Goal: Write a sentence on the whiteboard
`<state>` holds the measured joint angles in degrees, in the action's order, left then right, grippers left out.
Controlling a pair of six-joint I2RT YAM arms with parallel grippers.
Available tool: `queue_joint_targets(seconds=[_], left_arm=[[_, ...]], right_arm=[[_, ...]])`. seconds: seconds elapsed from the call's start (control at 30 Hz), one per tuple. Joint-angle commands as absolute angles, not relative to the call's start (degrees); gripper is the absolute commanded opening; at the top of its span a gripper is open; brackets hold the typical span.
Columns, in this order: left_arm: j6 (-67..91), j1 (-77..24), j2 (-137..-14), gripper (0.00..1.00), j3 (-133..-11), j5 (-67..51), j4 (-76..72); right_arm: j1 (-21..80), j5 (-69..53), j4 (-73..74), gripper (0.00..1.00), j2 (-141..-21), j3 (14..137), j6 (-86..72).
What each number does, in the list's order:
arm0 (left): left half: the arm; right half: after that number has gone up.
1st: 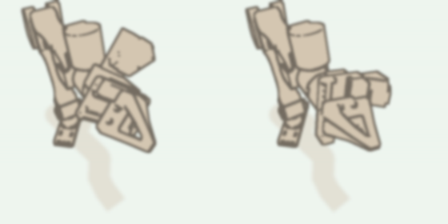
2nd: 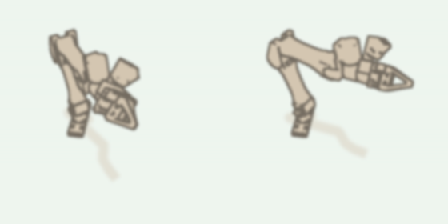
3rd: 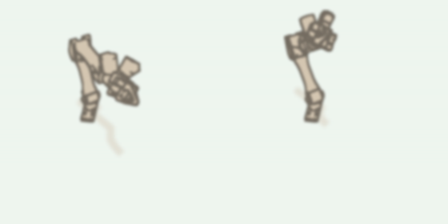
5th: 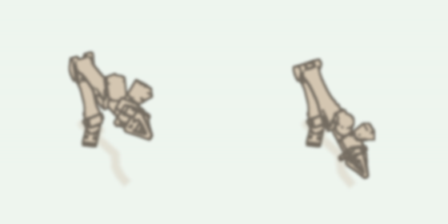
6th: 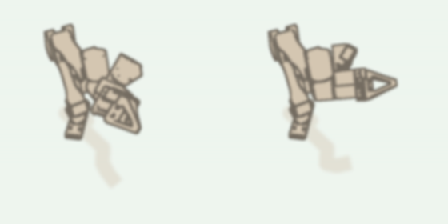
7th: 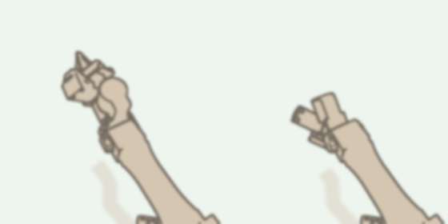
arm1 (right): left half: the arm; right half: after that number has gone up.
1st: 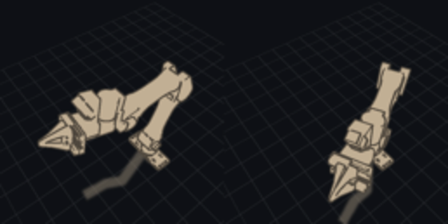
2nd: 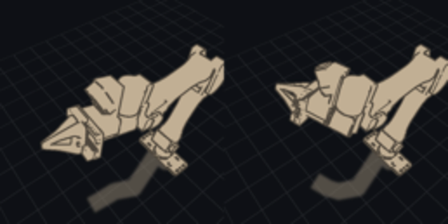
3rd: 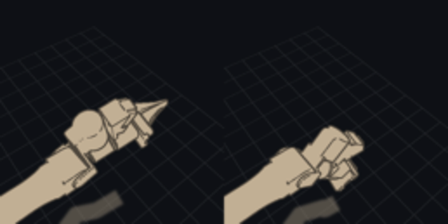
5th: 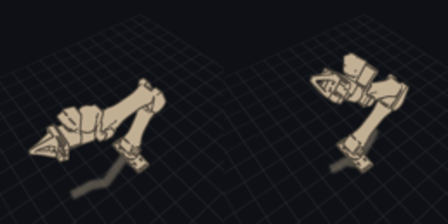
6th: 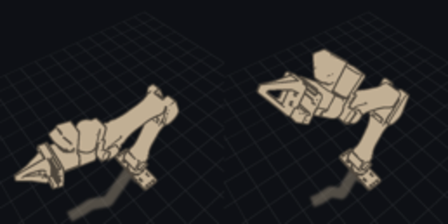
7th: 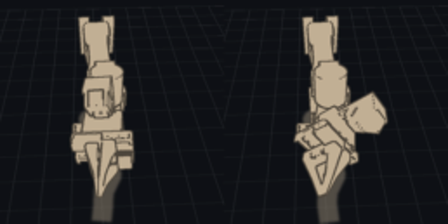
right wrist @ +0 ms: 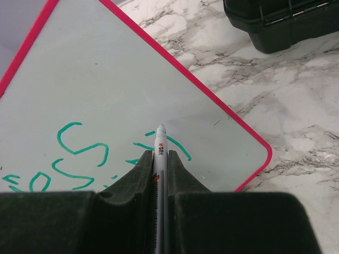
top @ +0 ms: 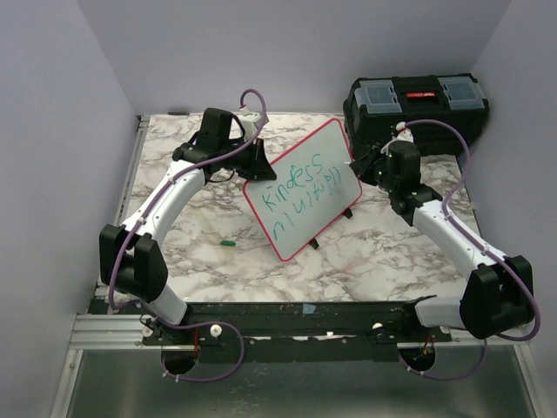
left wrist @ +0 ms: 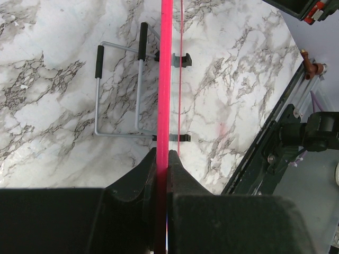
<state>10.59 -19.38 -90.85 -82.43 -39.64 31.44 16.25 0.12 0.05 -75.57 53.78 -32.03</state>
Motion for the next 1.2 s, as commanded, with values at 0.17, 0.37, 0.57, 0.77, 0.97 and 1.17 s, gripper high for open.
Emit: queue_joint_targets(seconds=[0.17, 0.37, 0.57, 0.77, 0.97, 1.17], left_arm=[[7.9, -19.4, -88.7, 0.00, -81.8, -35.7, 31.9], [7.9, -19.4, -88.9, 0.00, -81.8, -35.7, 32.0], [7.8, -19.4, -89.2, 0.00, -81.9, -35.7, 31.9], [7.7, -19.4, -89.5, 0.00, -81.8, -35.7, 31.8], [7.5, -19.4, -89.6, 0.00, -81.8, -35.5, 31.8], [7.4, -19.4, -89.9, 0.00, -81.8, -35.4, 31.8]], right_arm=[[15.7, 0.4, 0.5, 0.01, -76.9, 51.7, -31.5], [15.7, 0.4, -1.3, 0.01, -78.1, 51.3, -31.7], [15.7, 0.4, -2.1, 0.01, -79.1, 51.1, -31.7], [15.7, 0.4, -2.9, 0.01, -80.6, 51.4, -31.8], [15.7, 0.5, -3.0, 0.01, -81.7, 52.4, -31.7], [15.7, 1.1, -3.1, 0.01, -82.4, 53.4, -31.4]])
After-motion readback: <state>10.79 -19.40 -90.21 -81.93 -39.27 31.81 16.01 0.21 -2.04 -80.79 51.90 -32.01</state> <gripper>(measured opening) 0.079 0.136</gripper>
